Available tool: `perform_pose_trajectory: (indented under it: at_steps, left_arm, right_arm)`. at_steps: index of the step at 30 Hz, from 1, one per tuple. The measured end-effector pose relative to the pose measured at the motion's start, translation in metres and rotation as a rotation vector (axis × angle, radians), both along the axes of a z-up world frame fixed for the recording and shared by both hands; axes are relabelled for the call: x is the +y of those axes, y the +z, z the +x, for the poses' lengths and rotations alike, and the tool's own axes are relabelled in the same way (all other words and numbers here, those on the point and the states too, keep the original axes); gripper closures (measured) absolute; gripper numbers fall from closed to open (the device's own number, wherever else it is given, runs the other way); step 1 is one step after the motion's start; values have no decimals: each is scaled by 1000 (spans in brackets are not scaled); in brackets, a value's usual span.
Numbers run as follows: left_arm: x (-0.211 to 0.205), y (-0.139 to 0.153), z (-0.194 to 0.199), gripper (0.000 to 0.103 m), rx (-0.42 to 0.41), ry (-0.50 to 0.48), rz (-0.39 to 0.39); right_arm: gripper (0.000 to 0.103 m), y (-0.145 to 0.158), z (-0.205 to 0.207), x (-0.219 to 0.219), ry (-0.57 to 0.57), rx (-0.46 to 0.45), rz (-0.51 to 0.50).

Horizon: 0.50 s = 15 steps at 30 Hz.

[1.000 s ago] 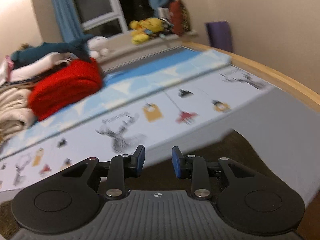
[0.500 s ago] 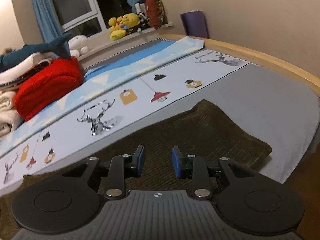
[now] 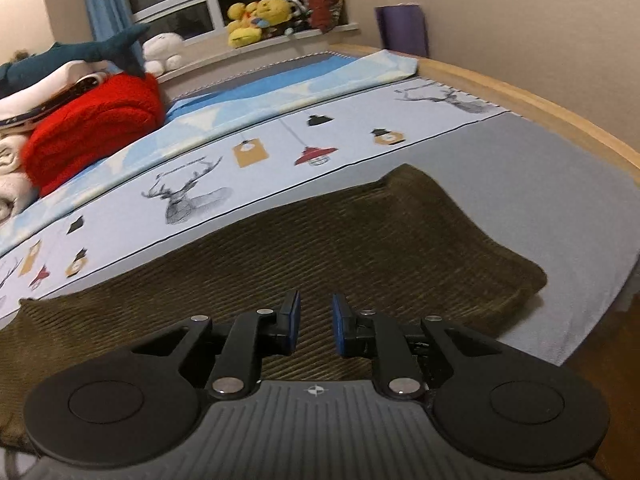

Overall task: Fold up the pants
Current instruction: 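Grasp the edge of the olive corduroy pants with the right gripper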

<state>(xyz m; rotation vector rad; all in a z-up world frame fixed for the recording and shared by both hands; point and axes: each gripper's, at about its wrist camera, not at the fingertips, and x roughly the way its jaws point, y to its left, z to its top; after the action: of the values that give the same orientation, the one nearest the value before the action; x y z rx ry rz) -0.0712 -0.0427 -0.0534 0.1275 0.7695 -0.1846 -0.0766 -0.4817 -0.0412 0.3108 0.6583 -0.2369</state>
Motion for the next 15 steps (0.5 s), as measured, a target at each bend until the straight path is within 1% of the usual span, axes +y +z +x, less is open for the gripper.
perform_pose_trajectory:
  at_steps: [2,4,6,9,12,15]
  left_arm:
    - [-1,1,2,35,11,25,-32]
    - [-2,4,5,35,13,42,-58]
    - [-4,7,6,35,3,49,-65]
    - [-7,10,7,35,-5,50,-64]
    - [-8,7,12,35,52,54,-65]
    - [-6,2,16,35,108,36,-85]
  right_arm:
    - [85,-3,-2,-6,-28,-6,16]
    - [85,-9,-2,-16,-75,6,55]
    - [85,-15,-2,-27,-142,27,98]
    - [85,-21,-6,-43,-235,33,158]
    - [84,-27,-14,-57,-336,37,203]
    - [84,-35,-25,-76,-441,34,279]
